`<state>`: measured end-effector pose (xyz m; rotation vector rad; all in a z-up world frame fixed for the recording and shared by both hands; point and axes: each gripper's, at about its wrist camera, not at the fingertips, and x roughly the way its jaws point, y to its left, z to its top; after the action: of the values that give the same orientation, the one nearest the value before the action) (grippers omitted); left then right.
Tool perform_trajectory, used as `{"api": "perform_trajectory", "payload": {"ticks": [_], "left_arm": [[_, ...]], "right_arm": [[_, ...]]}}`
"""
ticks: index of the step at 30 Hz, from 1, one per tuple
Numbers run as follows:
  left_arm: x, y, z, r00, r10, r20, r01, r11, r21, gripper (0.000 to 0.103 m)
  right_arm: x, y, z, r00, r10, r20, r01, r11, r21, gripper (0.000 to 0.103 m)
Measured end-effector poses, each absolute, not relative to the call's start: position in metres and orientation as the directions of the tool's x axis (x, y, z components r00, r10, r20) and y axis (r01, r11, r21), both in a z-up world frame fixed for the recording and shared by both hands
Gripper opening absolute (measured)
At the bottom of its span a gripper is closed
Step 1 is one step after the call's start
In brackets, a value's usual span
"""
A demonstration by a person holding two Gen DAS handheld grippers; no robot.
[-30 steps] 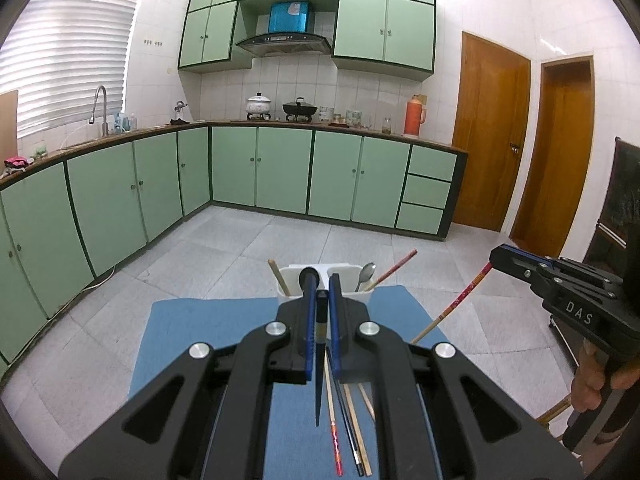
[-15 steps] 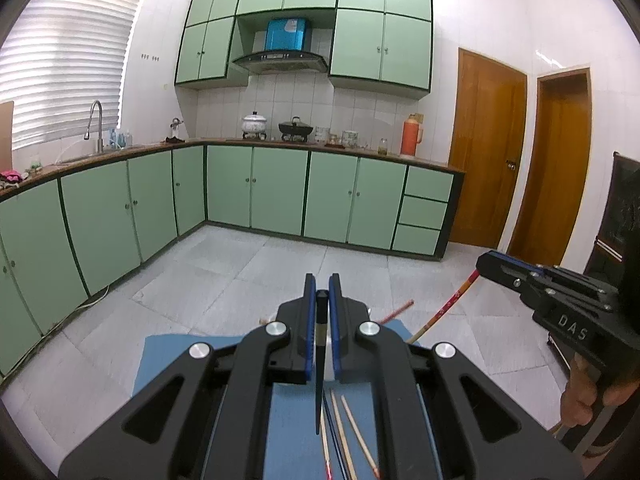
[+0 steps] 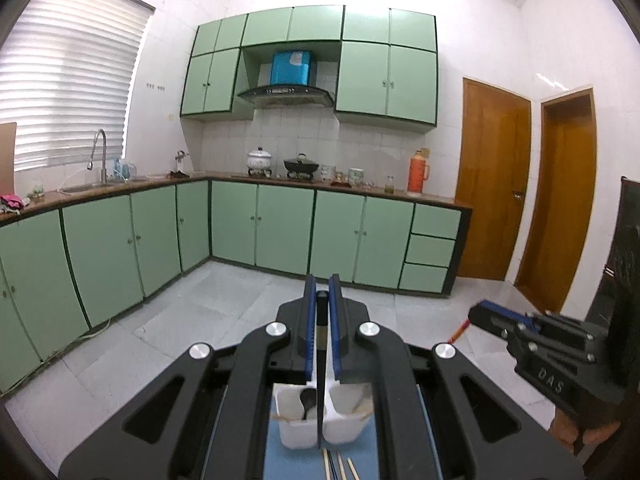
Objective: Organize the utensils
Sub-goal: 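Lower the black chopstick into the holder and open the left tool while the right tool releases its chopstick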
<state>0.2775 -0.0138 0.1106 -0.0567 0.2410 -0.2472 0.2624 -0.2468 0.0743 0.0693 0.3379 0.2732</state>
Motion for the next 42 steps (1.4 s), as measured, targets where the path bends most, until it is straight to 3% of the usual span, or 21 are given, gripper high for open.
{"api": "perform_trajectory", "payload": {"ticks": [12, 33, 39, 42], "left_arm": [[0.35, -0.017, 0.104, 0.952, -0.218, -0.216, 0.196, 0.973, -0.118, 0.005], [0.4, -0.012, -0.007, 0.89, -0.163, -0.426, 0.143, 0.987, -0.08, 0.006], [0.394, -0.006, -0.011, 0.89, -0.151, -0.431, 0.133, 0.989, -0.072, 0.007], [0.391, -0.004, -0.009, 0.891, -0.147, -0.429, 0.128, 0.989, -0.073, 0.024]], "right_arm": [[0.315, -0.242, 0.059, 0.899, 0.247, -0.362, -0.225, 0.969, 0.103, 0.006], [0.344, -0.236, -0.007, 0.852, 0.224, -0.473, -0.191, 0.975, 0.117, 0.006], [0.344, -0.234, -0.021, 0.835, 0.224, -0.503, -0.19, 0.975, 0.119, 0.006], [0.341, -0.235, -0.021, 0.838, 0.218, -0.501, -0.186, 0.976, 0.114, 0.008]]}}
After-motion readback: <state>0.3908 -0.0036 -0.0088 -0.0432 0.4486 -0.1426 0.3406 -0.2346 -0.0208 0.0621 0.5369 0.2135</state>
